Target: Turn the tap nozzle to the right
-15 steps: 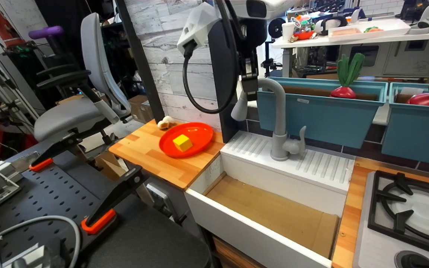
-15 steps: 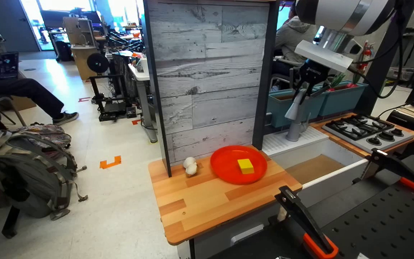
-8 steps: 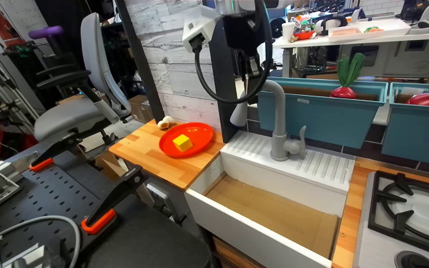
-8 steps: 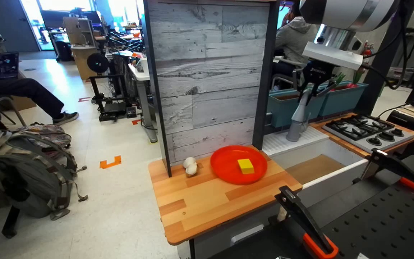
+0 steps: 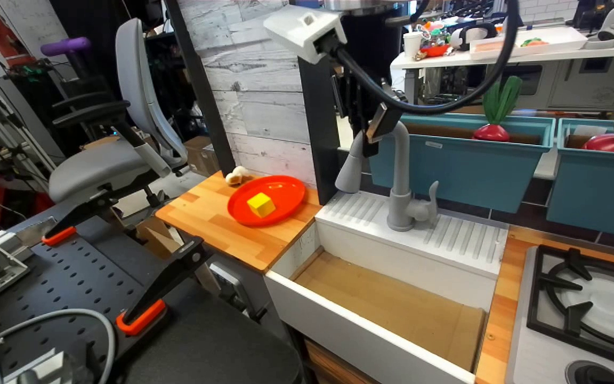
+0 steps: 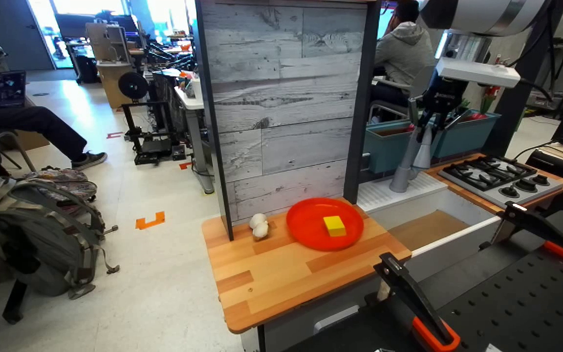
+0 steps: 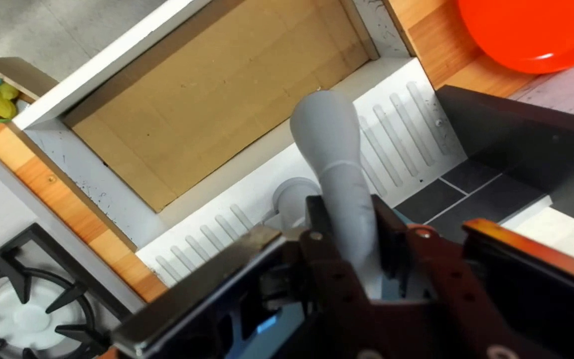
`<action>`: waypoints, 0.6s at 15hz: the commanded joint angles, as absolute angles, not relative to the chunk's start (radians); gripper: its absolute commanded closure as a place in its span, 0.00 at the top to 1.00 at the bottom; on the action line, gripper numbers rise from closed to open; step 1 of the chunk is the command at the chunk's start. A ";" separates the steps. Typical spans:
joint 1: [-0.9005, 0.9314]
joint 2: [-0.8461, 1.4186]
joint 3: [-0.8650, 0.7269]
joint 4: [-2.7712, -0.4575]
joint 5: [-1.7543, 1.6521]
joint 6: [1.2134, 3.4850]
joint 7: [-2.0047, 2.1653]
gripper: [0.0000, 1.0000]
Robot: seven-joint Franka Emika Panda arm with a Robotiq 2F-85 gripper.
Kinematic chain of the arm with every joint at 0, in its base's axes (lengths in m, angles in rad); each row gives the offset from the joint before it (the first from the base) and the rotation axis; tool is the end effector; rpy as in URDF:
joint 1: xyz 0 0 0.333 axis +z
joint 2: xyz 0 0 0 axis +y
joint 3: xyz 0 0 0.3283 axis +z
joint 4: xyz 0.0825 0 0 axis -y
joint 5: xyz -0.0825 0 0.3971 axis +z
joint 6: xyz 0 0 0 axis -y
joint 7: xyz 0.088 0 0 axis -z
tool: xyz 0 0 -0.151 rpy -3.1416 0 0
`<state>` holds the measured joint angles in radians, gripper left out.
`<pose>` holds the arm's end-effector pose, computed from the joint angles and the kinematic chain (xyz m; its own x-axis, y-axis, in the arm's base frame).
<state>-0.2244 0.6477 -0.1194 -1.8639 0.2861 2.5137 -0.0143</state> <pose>0.6178 -0.2152 0.1248 0.8596 -0.5110 0.0039 -0.5083 -0.8556 -0.0976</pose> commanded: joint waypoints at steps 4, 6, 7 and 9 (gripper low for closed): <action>-0.296 0.573 -0.148 -1.885 0.184 2.381 -0.160 0.06; -0.299 0.570 -0.155 -1.888 0.181 2.386 -0.173 0.06; -0.295 0.569 -0.162 -1.889 0.176 2.391 -0.168 0.06; -0.302 0.563 -0.160 -1.892 0.181 2.390 -0.175 0.06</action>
<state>-0.2448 0.6527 -0.1171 -1.8480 0.2614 2.4906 -0.1402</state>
